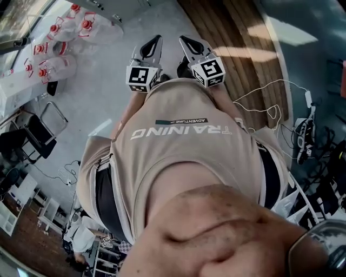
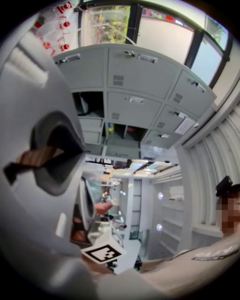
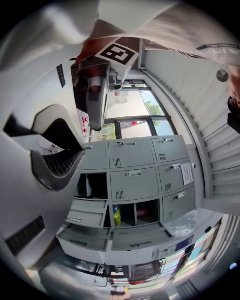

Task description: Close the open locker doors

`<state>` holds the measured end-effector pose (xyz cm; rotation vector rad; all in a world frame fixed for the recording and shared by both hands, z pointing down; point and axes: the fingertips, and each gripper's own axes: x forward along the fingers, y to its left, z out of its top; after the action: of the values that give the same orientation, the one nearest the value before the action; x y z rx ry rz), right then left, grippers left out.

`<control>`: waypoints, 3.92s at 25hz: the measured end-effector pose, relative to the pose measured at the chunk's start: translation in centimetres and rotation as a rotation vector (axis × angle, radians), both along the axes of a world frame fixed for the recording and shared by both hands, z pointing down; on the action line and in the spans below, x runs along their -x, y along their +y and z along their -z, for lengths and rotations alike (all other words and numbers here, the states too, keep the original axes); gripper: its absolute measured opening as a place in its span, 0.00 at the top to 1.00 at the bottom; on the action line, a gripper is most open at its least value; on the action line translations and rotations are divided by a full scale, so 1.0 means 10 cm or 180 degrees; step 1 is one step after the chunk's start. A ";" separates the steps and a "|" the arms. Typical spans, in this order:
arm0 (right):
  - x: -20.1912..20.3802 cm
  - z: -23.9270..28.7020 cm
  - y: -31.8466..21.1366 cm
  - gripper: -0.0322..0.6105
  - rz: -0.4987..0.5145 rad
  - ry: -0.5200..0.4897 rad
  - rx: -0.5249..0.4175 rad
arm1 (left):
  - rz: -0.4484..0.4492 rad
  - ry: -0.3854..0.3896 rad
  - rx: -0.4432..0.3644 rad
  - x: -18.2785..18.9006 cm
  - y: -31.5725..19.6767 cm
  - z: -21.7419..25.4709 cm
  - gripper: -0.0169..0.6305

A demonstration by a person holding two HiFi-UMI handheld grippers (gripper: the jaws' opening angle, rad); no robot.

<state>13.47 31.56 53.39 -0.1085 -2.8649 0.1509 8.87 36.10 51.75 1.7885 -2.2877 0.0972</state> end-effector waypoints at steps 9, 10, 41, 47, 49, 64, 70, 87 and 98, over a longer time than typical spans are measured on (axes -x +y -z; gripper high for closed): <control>0.32 0.09 -0.94 0.93 0.0136 -0.0180 -0.0108 | 0.0217 -0.0104 0.0038 0.28 -0.94 0.13 0.97; 0.35 0.06 -1.04 0.93 0.0153 -0.0180 -0.0090 | 0.0230 -0.0087 0.0044 0.28 -1.03 0.11 0.97; 2.01 -0.08 -2.74 0.93 -0.0866 0.0091 -0.0083 | -0.0176 -0.0018 -0.0084 2.45 -2.39 -0.09 0.97; 1.96 -0.13 -3.11 0.93 -0.1050 0.0198 -0.0057 | -0.0333 0.0133 -0.0017 2.49 -2.69 -0.15 0.97; 1.95 -0.16 -3.32 0.93 -0.1081 0.0215 -0.0071 | -0.0384 0.0110 0.0011 2.45 -2.83 -0.14 0.97; 2.06 -0.90 -4.68 0.93 -0.0976 0.0680 0.0082 | -0.0013 0.0510 0.0093 2.40 -3.75 -0.26 0.97; 2.15 -1.00 -4.74 0.93 -0.0534 0.0839 0.0048 | 0.0375 0.0472 0.0141 2.63 -3.66 -0.26 0.97; 2.60 -1.03 -3.74 0.93 0.0342 0.0756 0.0167 | 0.1057 0.0614 0.0174 3.02 -2.87 -0.41 0.97; 3.21 -0.95 -2.83 0.93 0.0389 0.0791 0.0073 | 0.0975 0.0353 0.0137 3.72 -2.02 -0.24 0.97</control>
<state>-18.61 3.31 62.90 -0.2503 -2.6010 0.1609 -28.29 15.93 54.19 1.3673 -2.4259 -0.0060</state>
